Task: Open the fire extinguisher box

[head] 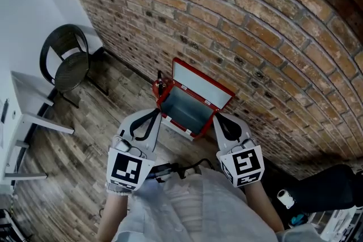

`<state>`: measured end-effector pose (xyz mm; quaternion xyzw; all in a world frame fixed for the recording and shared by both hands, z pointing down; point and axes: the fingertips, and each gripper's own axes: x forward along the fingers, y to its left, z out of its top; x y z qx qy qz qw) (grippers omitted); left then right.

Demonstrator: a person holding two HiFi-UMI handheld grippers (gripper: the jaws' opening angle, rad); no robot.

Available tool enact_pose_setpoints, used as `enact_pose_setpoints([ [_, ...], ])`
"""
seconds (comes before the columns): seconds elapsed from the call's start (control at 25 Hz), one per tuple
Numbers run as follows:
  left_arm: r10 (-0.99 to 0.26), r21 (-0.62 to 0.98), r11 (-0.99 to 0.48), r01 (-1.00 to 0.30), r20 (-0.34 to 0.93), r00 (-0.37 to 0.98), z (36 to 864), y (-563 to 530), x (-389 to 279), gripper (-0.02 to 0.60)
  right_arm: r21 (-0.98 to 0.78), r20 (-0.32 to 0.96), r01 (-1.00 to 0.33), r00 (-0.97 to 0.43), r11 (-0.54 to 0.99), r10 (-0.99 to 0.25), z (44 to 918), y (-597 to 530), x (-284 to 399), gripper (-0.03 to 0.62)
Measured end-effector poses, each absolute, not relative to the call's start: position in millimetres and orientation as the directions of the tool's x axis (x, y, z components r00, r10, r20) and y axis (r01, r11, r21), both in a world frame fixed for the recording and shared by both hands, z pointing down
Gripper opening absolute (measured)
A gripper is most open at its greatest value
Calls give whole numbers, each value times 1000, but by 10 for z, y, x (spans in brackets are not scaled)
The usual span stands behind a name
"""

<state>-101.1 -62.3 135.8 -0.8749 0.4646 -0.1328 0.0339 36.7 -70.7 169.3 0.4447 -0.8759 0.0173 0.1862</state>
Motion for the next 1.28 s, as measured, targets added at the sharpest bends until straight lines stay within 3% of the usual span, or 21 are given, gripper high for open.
enact_pose_setpoints([
  [1.28,-820,-177,-569,-803,197,538,1395,-691,-962,-2,147,379,-763,-544,629,-748,1810,-765,293,5],
])
